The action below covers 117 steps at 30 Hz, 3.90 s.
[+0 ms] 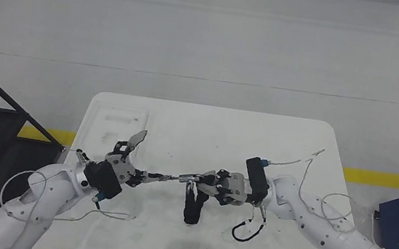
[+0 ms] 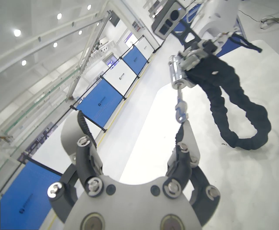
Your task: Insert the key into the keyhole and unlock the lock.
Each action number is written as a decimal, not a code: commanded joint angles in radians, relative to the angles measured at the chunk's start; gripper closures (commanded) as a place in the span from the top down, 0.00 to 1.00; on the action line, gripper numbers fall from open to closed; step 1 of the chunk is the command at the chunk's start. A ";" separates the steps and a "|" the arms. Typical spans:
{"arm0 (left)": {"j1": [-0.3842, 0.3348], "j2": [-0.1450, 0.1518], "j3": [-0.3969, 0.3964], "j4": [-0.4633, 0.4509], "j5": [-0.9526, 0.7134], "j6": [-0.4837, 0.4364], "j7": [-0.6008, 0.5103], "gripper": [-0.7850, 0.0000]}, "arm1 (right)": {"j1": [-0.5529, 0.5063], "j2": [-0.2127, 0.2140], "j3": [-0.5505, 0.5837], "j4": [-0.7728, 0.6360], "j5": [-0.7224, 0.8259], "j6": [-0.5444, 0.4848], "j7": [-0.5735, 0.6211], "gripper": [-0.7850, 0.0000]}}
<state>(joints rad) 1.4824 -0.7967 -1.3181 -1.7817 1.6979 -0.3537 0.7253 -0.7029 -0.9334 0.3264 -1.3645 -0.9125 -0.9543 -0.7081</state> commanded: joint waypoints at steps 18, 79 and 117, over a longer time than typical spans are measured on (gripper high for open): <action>-0.041 0.051 0.029 0.116 -1.555 -0.594 -1.118 1.00 | -0.028 -0.018 0.197 -0.024 0.147 0.190 0.208 0.00; -0.041 -0.030 -0.032 -0.132 -1.376 -0.533 -0.937 0.00 | -0.144 -0.192 0.393 0.081 0.133 0.189 0.465 0.00; -0.244 -0.095 0.345 0.151 -1.180 0.012 -1.389 0.00 | -0.579 -0.078 0.755 -0.383 -0.148 0.481 0.891 0.00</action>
<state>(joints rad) 1.2599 -0.8828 -1.0068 -1.6453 0.4799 -0.3454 -0.6790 -1.2821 -1.0112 1.0795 -1.7455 -1.0641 -0.4725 0.1809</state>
